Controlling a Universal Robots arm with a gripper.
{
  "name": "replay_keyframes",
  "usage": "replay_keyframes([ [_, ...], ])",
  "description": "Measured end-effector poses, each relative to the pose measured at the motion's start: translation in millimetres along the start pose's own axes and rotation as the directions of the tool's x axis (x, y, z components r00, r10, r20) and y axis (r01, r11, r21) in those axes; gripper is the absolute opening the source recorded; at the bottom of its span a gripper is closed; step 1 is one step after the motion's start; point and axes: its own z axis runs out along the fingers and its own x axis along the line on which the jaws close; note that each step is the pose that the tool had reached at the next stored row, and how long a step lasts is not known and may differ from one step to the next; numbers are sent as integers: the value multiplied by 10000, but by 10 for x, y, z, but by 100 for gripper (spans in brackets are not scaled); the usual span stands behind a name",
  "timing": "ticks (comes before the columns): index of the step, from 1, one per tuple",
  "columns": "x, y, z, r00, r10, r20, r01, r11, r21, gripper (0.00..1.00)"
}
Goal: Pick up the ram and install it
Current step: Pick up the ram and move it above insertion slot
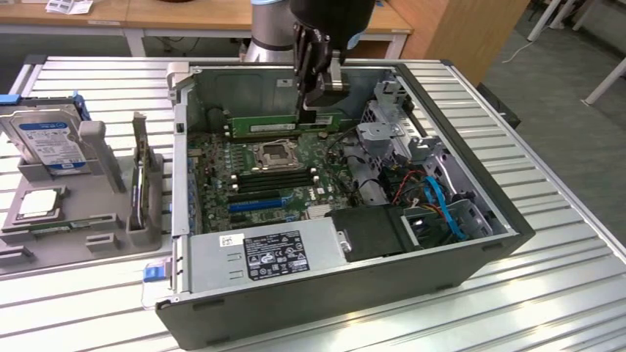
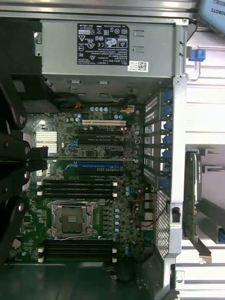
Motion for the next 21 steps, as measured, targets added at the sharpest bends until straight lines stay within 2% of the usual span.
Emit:
replay_keyframes([
  [6,-3,-1,1,10000,0,2,0,10000,1,11],
  [11,-53,0,6,10000,0,1,0,10000,1,11],
  [21,-255,0,30,10000,0,1,0,10000,0,11],
])
